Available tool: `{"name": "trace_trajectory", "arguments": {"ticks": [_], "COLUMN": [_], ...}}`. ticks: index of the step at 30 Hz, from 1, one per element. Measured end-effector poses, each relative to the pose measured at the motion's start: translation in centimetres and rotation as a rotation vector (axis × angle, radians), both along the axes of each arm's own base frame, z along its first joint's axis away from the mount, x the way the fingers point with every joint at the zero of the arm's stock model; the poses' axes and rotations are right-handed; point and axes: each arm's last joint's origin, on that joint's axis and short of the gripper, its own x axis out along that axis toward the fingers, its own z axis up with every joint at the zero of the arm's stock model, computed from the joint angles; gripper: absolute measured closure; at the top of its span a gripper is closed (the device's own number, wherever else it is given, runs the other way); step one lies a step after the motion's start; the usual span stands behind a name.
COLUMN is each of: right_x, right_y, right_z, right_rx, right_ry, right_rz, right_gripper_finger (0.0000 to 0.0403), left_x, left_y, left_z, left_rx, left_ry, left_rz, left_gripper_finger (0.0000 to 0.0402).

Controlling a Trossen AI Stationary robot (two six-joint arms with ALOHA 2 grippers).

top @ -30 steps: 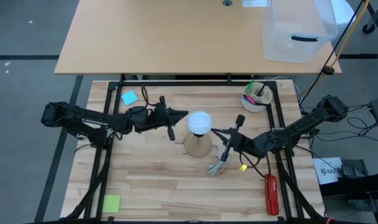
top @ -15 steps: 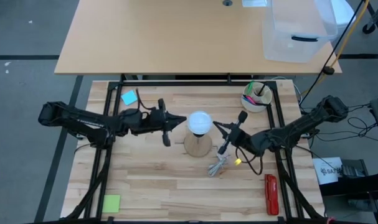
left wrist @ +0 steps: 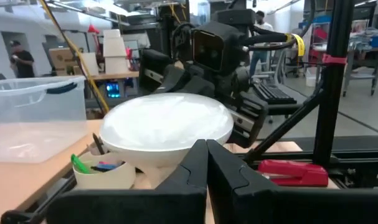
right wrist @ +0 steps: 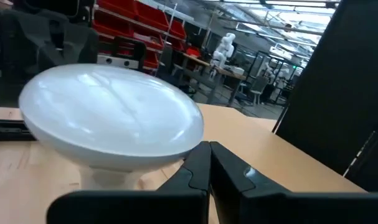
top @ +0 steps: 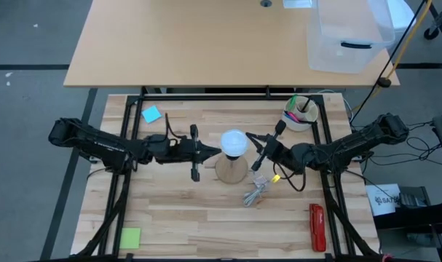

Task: Screw lightbulb
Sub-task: Insert the lightbulb into the lamp

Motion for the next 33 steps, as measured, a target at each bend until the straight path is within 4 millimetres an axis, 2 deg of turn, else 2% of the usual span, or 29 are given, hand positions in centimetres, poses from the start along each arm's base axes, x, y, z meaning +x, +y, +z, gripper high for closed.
{"name": "trace_trajectory", "arguments": {"ticks": [10, 20, 26, 29, 31, 33], "right_x": [0.0, -0.4, -0.6, -0.6, -0.6, -0.6], "right_y": [0.2, 1.5, 2.2, 3.0, 3.4, 3.6], "right_z": [0.0, -0.2, -0.6, -0.6, -1.5, -1.2], "right_rx": [0.001, 0.014, 0.036, 0.039, 0.022, 0.028], "right_ry": [-0.006, 0.015, 0.034, 0.046, 0.104, 0.079], "right_rz": [0.024, 0.054, 0.073, 0.175, 0.212, 0.235], "right_gripper_finger": [0.0403, 0.0403, 0.0403, 0.0403, 0.0403, 0.0403], "left_x": [0.3, 0.4, 0.4, 0.5, 0.5, 0.5], "left_y": [0.4, 1.4, 2.4, 3.0, 3.5, 3.8], "left_z": [-0.3, -0.6, -0.8, -0.8, -1.4, -1.2], "left_rx": [-0.003, -0.005, -0.026, -0.035, -0.042, -0.061], "left_ry": [0.010, 0.043, 0.052, 0.054, 0.096, 0.077], "left_rz": [0.012, 0.044, 0.123, 0.197, 0.240, 0.241], "left_gripper_finger": [0.0401, 0.0401, 0.0401, 0.0401, 0.0401, 0.0401]}}
